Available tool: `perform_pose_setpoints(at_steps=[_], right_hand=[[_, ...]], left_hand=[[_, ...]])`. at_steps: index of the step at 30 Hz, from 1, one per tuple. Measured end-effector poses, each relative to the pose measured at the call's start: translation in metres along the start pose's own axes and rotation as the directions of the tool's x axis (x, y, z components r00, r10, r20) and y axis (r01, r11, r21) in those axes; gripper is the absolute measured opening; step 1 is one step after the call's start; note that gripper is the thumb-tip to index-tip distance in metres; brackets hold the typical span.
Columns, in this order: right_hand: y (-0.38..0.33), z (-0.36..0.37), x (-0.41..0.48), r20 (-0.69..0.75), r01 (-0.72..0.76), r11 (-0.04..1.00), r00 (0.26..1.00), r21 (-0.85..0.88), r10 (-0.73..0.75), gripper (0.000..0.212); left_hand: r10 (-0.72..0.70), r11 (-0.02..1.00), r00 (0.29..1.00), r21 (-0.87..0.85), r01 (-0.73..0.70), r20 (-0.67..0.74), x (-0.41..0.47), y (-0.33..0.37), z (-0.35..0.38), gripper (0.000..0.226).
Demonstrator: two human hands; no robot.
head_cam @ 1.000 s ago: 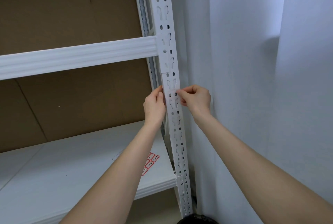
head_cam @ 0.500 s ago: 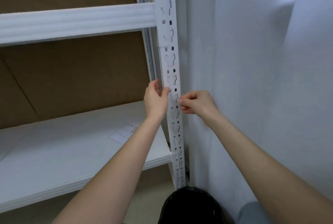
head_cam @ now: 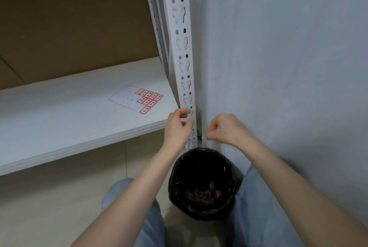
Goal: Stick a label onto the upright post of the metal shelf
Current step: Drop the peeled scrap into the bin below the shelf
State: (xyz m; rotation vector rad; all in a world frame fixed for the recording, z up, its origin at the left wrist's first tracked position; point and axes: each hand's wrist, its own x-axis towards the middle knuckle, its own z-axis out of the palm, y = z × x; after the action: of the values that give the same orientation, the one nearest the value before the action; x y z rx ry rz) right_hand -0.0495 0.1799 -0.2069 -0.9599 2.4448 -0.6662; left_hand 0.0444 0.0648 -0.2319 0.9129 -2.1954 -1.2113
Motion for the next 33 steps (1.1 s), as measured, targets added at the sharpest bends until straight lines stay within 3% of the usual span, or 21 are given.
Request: perform_pose_setpoints(at_steps=[4, 12, 17, 20, 22, 24, 27, 31, 33], right_hand=[[0.012, 0.012, -0.002, 0.087, -0.009, 1.000, 0.996, 0.012, 0.007, 0.020], [0.020, 0.018, -0.001, 0.077, -0.025, 0.995, 0.997, 0.093, 0.018, 0.013], [0.021, 0.020, -0.002, 0.113, -0.004, 0.984, 0.994, 0.179, -0.016, 0.018], [0.018, 0.019, -0.003, 0.055, 0.033, 0.992, 0.998, 0.121, -0.040, 0.031], [0.017, 0.018, -0.003, 0.030, 0.050, 0.984, 0.998, 0.171, -0.056, 0.030], [0.014, 0.018, -0.005, 0.059, 0.063, 0.958, 0.995, 0.280, -0.083, 0.016], [0.013, 0.017, -0.006, 0.097, 0.085, 0.935, 0.987, 0.343, -0.125, 0.021], [0.016, 0.020, -0.006, 0.074, 0.055, 0.918, 0.993, 0.393, -0.091, 0.026], [0.018, 0.021, -0.005, 0.034, 0.054, 0.913, 0.997, 0.405, -0.074, 0.022]], left_hand=[[-0.033, 0.999, 0.999, -0.023, 0.034, 0.023, -0.010, -0.010, 0.006, 0.025], [-0.038, 0.999, 0.999, -0.019, 0.039, 0.033, -0.012, -0.012, 0.007, 0.021], [-0.053, 0.998, 0.998, -0.013, 0.054, 0.032, -0.011, -0.013, 0.006, 0.019], [-0.086, 0.996, 0.995, -0.030, 0.088, 0.051, -0.011, -0.013, 0.005, 0.018], [-0.114, 0.991, 0.988, -0.053, 0.120, 0.108, -0.013, -0.012, 0.003, 0.019], [-0.130, 0.984, 0.968, -0.094, 0.153, 0.216, -0.016, -0.012, 0.002, 0.021], [-0.136, 0.962, 0.939, -0.186, 0.201, 0.315, -0.021, -0.012, 0.004, 0.018], [-0.206, 0.940, 0.947, -0.219, 0.262, 0.247, -0.022, -0.010, 0.007, 0.002], [-0.228, 0.955, 0.952, -0.145, 0.260, 0.205, -0.021, -0.010, 0.007, 0.009]])
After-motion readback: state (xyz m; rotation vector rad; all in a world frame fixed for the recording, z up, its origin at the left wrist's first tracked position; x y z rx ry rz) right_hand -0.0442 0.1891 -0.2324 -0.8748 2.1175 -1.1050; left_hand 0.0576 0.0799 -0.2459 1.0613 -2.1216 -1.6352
